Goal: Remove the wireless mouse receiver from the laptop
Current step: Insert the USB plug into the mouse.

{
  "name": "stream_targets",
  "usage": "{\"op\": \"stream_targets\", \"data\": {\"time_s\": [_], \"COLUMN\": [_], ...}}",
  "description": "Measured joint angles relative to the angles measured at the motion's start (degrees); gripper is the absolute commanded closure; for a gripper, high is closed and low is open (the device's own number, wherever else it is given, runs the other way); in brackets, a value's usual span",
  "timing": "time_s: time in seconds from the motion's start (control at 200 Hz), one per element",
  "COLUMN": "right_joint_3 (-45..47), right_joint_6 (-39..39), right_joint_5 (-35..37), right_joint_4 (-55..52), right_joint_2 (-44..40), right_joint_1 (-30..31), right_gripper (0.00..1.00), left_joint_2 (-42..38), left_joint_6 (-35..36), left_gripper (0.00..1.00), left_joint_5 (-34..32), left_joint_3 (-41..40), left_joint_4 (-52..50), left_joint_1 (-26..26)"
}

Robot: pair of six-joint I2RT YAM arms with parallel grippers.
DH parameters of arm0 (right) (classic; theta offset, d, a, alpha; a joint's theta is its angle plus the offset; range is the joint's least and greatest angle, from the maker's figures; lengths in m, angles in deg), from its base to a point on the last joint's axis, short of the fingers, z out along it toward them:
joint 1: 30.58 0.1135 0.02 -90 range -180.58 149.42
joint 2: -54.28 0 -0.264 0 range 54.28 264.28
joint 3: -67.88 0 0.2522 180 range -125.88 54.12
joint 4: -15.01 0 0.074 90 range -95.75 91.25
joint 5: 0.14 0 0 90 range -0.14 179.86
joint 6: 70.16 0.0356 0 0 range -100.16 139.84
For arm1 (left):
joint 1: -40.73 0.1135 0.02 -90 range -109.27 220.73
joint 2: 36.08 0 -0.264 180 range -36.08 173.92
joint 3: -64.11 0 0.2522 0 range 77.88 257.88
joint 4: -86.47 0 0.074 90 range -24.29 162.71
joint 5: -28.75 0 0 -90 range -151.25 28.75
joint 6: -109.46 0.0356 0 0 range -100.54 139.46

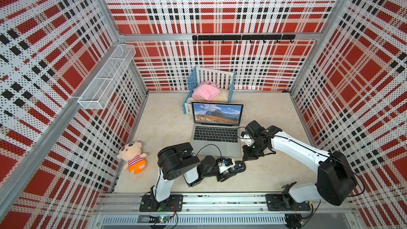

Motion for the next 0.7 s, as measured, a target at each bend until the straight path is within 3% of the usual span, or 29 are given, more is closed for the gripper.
{"op": "stream_targets", "data": {"time_s": [0.225, 0.701], "right_joint_3": [0.0, -0.02], "right_joint_6": [0.02, 0.02], "right_joint_5": [0.31, 0.92], "right_joint_4": [-0.35, -1.55], "right_joint_2": [1.75, 5.09], "right_joint_1": [0.13, 0.2], "right_gripper": [1.0, 1.0], "left_joint_2": [0.52, 0.44], "left_joint_6": [0.09, -0.2], "left_gripper": [0.55, 0.56], "left_joint_5": [1.14, 1.09], "left_joint_3": [0.61, 0.61], "left_joint_4": [0.2, 0.07], "left_joint_1": [0.13, 0.33]}}
